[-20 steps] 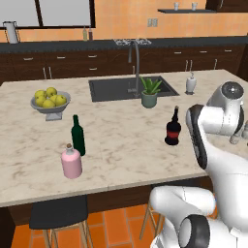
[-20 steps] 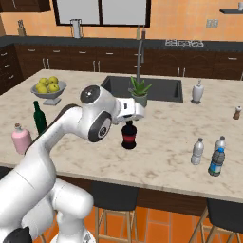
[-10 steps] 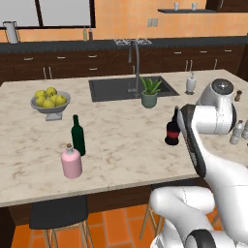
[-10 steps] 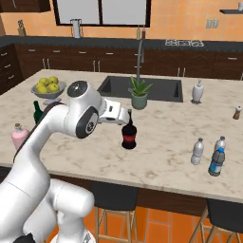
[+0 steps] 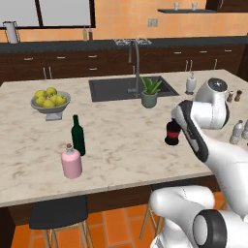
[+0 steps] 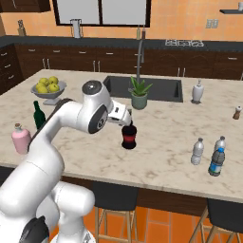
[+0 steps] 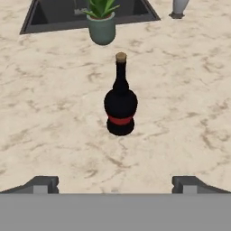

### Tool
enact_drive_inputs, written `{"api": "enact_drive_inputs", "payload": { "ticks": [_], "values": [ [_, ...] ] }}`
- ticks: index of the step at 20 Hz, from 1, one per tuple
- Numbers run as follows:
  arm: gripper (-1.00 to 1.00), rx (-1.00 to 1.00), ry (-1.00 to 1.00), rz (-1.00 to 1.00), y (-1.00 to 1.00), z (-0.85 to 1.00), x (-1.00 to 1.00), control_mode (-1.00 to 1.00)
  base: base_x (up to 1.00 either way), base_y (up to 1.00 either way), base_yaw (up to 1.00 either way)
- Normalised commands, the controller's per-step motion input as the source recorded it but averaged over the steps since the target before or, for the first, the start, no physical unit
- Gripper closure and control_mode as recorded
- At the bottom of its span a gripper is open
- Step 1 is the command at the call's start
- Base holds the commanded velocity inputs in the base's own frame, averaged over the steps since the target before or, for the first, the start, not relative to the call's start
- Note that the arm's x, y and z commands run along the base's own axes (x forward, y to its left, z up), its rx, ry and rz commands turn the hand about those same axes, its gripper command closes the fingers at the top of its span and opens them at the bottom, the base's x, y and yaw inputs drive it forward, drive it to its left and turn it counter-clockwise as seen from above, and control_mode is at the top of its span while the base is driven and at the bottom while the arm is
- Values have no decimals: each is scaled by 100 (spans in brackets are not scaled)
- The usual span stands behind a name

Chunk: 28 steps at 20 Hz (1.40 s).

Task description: Move the plastic bottles in the middle to the plastics group, and the glass bottles in the middle to the glass group.

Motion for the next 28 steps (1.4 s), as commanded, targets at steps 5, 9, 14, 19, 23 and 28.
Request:
{"api": "enact_drive_inputs", "payload": {
  "ticks": [5, 9, 14, 19, 23, 28],
  "values": [
    [-100, -8, 7, 0, 4, -30, 69, -100, 0, 0, 0],
    [-100, 0, -1, 2, 0, -37, 31, -100, 0, 0, 0],
    [-100, 0, -1, 4, -10, -14, 35, -100, 0, 0, 0],
    [-100, 0, 0, 4, -20, 0, 11, -100, 0, 0, 0],
    [-100, 0, 0, 5, -8, -2, 0, -100, 0, 0, 0],
    [-100, 0, 0, 5, 0, -14, 13, -100, 0, 0, 0]
  ]
}}
